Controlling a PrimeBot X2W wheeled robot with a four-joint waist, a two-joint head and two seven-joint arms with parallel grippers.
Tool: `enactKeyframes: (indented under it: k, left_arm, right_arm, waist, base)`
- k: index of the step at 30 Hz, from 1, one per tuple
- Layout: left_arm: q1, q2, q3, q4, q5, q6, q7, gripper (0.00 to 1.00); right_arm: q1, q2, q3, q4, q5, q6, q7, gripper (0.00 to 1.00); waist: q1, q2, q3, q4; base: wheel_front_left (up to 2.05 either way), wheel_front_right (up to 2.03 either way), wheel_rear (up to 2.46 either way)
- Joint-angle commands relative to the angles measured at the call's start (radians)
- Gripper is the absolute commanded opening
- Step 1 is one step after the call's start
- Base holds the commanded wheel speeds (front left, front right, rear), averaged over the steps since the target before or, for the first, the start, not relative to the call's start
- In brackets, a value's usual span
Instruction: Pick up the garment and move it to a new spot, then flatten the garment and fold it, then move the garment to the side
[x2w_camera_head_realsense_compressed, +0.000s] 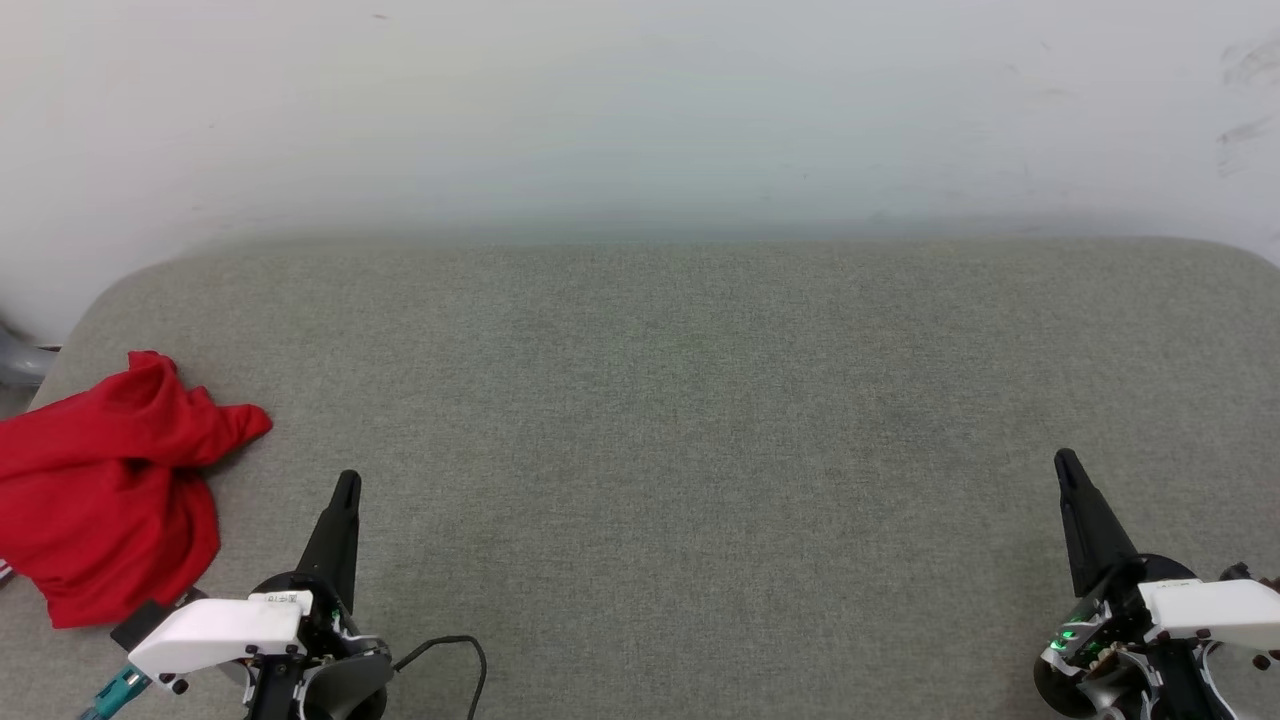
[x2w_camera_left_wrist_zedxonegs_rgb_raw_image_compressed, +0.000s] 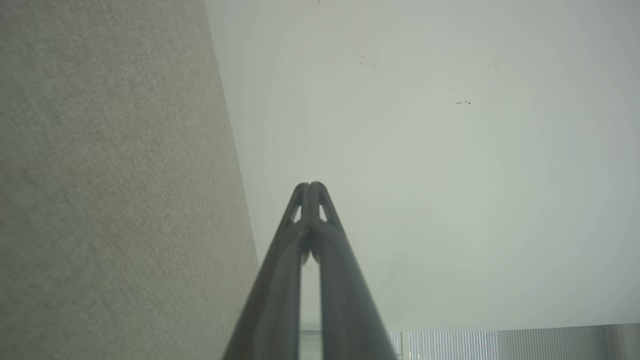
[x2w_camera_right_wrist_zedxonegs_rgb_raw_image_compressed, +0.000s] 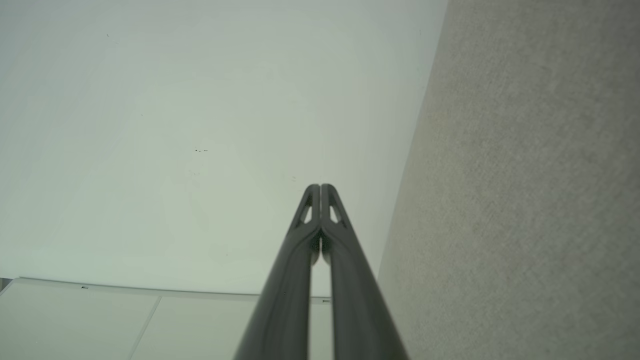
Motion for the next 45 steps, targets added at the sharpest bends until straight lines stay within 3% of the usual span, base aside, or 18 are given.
enactKeyframes:
  k: [1,28,29,45]
  left_arm:
    - [-0.006,-0.003,0.003,-0.004,-0.001,-0.005,0.002,0.0]
    - [-0.006,-0.003,0.003,-0.005,-0.001,-0.005,0.002,0.0]
    - [0.0,0.0,0.0,0.0,0.0,0.0,0.0,1.0]
    - [-0.003,-0.001,-0.071,-0.06,0.051,0.001,-0.071,1.0]
  right_arm:
    - [-0.014,0.004,0.001,0.001,-0.005,0.0,-0.001,0.0]
    - [-0.014,0.004,0.001,0.001,-0.005,0.0,-0.001,0.0]
    - [0.0,0.0,0.0,0.0,0.0,0.0,0.0,1.0]
    - [0.023,-0.004,0.045,-0.057,-0.032,0.0,-0.065,1.0]
  waist:
    - [0.0,0.0,0.0,0.0]
    - [0.0,0.0,0.0,0.0]
    - [0.0,0.0,0.0,0.0]
    - [0.0,0.0,0.0,-0.001]
  base:
    - [0.0,0.0,0.0]
    - [0.0,0.0,0.0]
    - [0.0,0.0,0.0]
    - [0.0,0.0,0.0]
